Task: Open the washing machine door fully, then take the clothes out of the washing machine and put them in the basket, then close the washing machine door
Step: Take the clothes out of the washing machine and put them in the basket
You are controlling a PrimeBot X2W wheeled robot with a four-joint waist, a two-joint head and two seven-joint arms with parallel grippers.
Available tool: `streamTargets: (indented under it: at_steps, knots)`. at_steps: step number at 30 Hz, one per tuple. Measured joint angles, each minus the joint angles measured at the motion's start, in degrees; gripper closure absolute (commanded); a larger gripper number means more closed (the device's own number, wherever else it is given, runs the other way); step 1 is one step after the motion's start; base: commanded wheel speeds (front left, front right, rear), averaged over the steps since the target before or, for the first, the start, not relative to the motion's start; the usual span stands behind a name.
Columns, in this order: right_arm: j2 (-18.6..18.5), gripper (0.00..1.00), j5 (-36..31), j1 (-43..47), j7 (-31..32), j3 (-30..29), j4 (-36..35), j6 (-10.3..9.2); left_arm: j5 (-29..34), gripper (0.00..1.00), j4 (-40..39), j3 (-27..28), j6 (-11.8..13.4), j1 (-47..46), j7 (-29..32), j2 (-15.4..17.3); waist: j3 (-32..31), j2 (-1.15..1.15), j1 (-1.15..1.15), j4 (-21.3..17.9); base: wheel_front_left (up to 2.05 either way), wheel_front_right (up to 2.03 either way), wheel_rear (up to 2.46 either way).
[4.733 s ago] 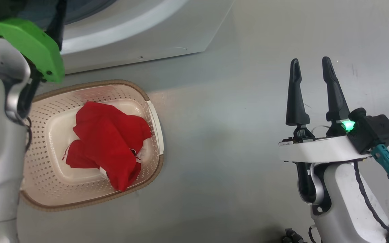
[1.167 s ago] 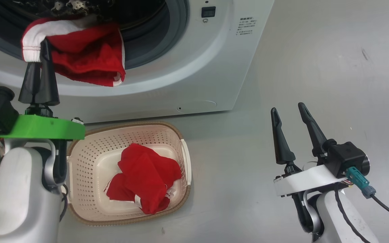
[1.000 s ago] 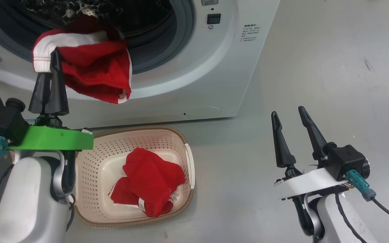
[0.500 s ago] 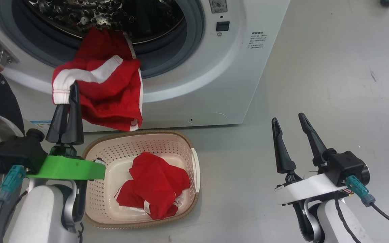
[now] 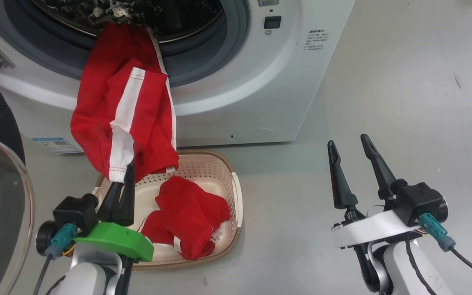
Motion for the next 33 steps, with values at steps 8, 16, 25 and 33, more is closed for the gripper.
streamTargets:
  at_steps: [8,16,25,33]
  knots:
    - [0.0,0.00,0.0,-0.3,0.0,0.3,-0.8,-0.01,0.0,1.00,6.8,-1.3,0.5,0.2,0.4,-0.4,2.8,0.00,0.00,-1.0,0.00,0.00,0.00]
    - [0.0,0.00,0.0,-2.7,0.0,1.3,-2.1,-0.02,-0.1,1.00,15.1,-1.3,1.1,-3.5,1.6,-1.0,6.6,0.00,0.00,-2.1,0.00,0.00,0.00]
    - [0.0,0.00,0.7,-5.8,0.0,3.1,-3.5,-0.08,-1.6,1.00,24.7,0.3,1.1,-11.0,2.6,-1.2,12.2,0.00,0.00,-4.6,0.00,0.00,0.00]
    - [0.0,0.00,2.1,-7.8,0.0,3.8,-4.3,-0.66,-1.9,1.00,30.6,1.6,1.0,-15.7,3.0,-0.1,16.1,0.00,0.00,-7.9,0.00,0.00,0.00]
